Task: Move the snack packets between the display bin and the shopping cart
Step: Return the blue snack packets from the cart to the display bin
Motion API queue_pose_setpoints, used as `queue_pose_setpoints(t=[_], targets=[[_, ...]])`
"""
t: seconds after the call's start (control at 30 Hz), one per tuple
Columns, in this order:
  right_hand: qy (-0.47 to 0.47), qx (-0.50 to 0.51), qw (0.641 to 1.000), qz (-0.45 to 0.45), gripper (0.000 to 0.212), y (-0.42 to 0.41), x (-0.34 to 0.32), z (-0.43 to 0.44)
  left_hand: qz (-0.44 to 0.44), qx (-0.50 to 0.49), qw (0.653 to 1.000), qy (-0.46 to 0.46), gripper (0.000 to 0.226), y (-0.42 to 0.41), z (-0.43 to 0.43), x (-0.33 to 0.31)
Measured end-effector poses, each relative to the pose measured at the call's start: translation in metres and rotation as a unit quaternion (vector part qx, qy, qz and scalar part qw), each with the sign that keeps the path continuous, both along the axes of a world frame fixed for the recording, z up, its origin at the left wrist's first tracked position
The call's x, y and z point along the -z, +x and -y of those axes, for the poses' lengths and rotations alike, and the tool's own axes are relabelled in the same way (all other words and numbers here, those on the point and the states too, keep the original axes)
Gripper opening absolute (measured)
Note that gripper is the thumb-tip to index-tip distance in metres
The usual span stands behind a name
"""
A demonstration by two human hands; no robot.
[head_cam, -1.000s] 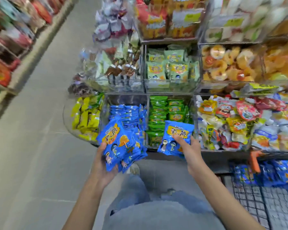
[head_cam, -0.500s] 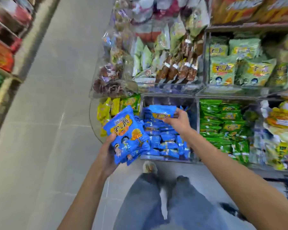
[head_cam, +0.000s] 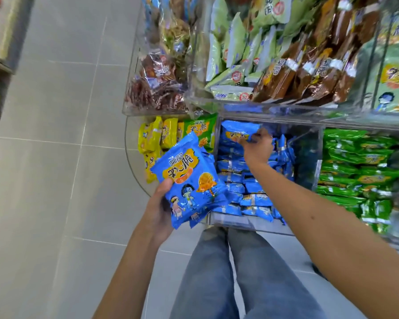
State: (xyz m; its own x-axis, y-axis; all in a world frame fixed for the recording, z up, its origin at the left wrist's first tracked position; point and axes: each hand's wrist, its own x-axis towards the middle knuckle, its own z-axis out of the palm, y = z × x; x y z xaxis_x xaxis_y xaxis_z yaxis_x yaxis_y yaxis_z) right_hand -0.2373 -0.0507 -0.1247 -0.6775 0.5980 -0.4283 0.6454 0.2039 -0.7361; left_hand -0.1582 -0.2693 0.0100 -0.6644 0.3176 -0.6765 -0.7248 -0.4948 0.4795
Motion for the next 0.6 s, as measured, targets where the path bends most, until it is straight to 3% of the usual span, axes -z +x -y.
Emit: queue_pose_setpoints(t=[0.07,0.13,0.27,0.3,0.4,0.43,0.5,0.53,0.6], targets=[[0.037,-0.029,0.999,0.022,0.038,0.004,-0.001,0.0,0.0,-0.004,1.0,-0.001,0.081,-0.002,0.0,0.001],[0.012,-0.027,0.999,0.034,0.047,0.011,-0.009,0.001,0.001,-0.002,1.0,0.0,0.075,-0.003,-0.002,0.001],[-0.02,0.046,0.999,0.012,0.028,0.036,-0.056,0.01,0.005,0.005,0.999,-0.033,0.094,-0.006,-0.009,0.002],[-0.069,0.037,0.997,0.015,0.024,0.042,-0.074,0.012,0.003,0.012,0.999,-0.046,0.097,-0.006,-0.012,0.002],[-0.29,-0.092,0.953,0.001,0.03,0.059,-0.136,0.016,-0.008,0.037,0.995,-0.087,0.104,-0.007,-0.019,0.001],[-0.304,-0.153,0.94,-0.001,0.028,0.064,-0.152,0.017,-0.014,0.046,0.994,-0.097,0.106,-0.007,-0.021,0.001],[-0.236,-0.259,0.937,-0.003,0.023,0.069,-0.171,0.018,-0.026,0.06,0.992,-0.107,0.111,-0.007,-0.026,0.0],[-0.209,-0.277,0.938,0.003,0.022,0.07,-0.174,0.017,-0.032,0.063,0.992,-0.106,0.11,-0.007,-0.028,0.0],[-0.258,-0.264,0.929,0.015,0.02,0.068,-0.175,0.012,-0.043,0.059,0.992,-0.1,0.101,-0.004,-0.032,0.002]])
